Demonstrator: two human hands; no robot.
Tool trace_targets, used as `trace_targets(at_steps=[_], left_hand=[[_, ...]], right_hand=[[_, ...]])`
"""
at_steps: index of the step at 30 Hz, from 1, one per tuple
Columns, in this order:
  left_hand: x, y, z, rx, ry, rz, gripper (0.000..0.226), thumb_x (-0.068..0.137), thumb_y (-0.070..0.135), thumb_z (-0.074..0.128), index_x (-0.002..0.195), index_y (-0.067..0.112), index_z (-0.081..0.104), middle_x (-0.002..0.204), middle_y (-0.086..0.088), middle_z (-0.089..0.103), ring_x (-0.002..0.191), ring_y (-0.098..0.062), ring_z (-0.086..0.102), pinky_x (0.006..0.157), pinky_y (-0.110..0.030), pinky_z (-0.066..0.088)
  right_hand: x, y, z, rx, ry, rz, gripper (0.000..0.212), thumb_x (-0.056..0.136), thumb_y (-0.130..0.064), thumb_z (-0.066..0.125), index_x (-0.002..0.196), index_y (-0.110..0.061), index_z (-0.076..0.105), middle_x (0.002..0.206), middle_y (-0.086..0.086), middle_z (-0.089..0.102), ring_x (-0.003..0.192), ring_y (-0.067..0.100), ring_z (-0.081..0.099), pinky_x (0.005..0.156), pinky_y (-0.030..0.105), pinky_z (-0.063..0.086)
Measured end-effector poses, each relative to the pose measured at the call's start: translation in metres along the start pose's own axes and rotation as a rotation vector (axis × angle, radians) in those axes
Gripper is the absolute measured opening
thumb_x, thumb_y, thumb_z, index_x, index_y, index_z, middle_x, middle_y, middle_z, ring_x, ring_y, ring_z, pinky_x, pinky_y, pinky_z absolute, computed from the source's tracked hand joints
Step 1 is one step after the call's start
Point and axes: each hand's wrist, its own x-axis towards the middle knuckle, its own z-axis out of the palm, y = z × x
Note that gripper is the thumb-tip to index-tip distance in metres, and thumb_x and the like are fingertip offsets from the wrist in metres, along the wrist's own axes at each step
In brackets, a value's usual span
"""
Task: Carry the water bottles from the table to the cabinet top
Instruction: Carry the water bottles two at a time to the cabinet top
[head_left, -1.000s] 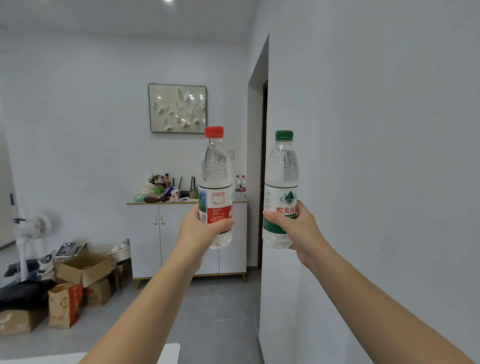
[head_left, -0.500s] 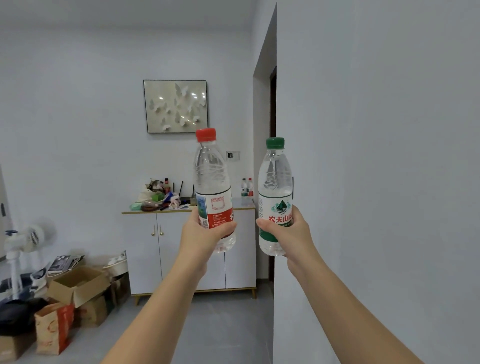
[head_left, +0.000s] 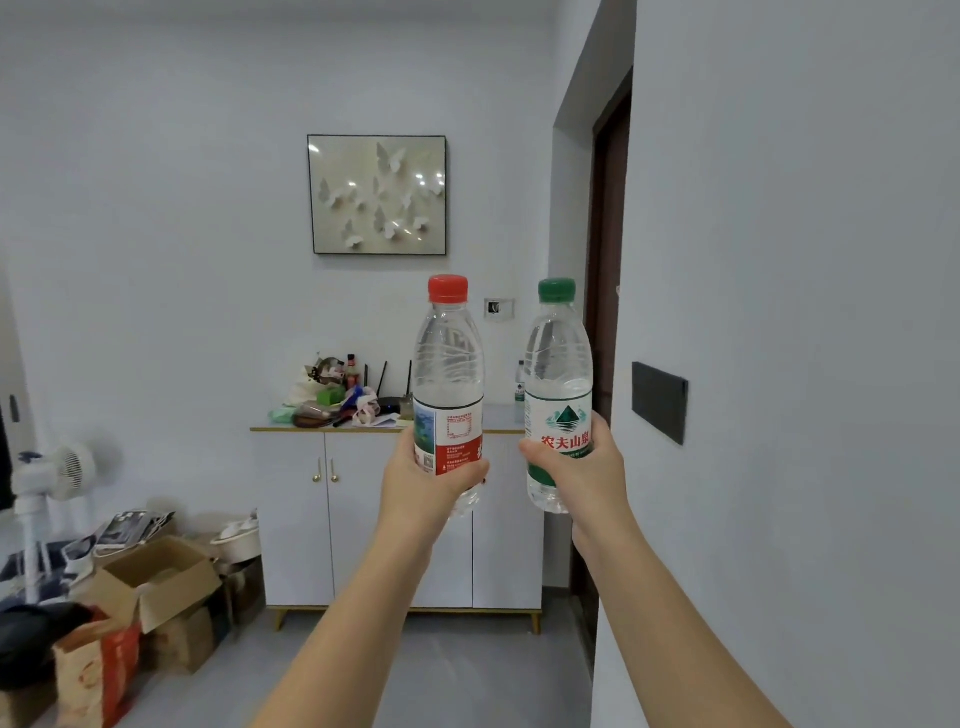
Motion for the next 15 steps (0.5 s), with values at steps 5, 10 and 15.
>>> trace_targets(at_steps=[5, 10, 15], left_hand=[[0.098, -0.04, -0.003, -0.008, -0.019, 0.02, 0.053, 0.072, 0.003, 0.081, 0.11, 0.027, 0.054, 0.098, 0.009, 0.065, 0.086, -0.003, 0.062, 0.063, -0.016, 0.046], [0.202, -0.07, -0.005, -0.02, -0.046, 0.032, 0.057, 0.07, 0.003, 0.082, 0.118, 0.02, 0.056, 0.101, 0.007, 0.067, 0.089, -0.005, 0.064, 0.067, -0.018, 0.049], [0.283, -0.109, 0.002, -0.058, -0.049, 0.013, 0.057, 0.07, 0.002, 0.082, 0.118, 0.019, 0.056, 0.103, 0.002, 0.069, 0.091, -0.009, 0.065, 0.068, -0.019, 0.049]], right_hand=[[0.074, 0.052, 0.036, 0.023, 0.021, 0.008, 0.049, 0.075, -0.005, 0.081, 0.107, -0.032, 0.055, 0.099, -0.012, 0.065, 0.09, 0.006, 0.063, 0.063, 0.017, 0.047], [0.156, 0.091, 0.068, 0.003, 0.032, 0.014, 0.051, 0.075, -0.005, 0.081, 0.114, -0.026, 0.057, 0.104, -0.007, 0.068, 0.094, 0.008, 0.065, 0.067, 0.019, 0.049], [0.228, 0.134, 0.086, -0.022, 0.047, 0.024, 0.047, 0.077, -0.004, 0.079, 0.105, -0.033, 0.056, 0.099, -0.012, 0.066, 0.088, 0.006, 0.064, 0.065, 0.016, 0.048]])
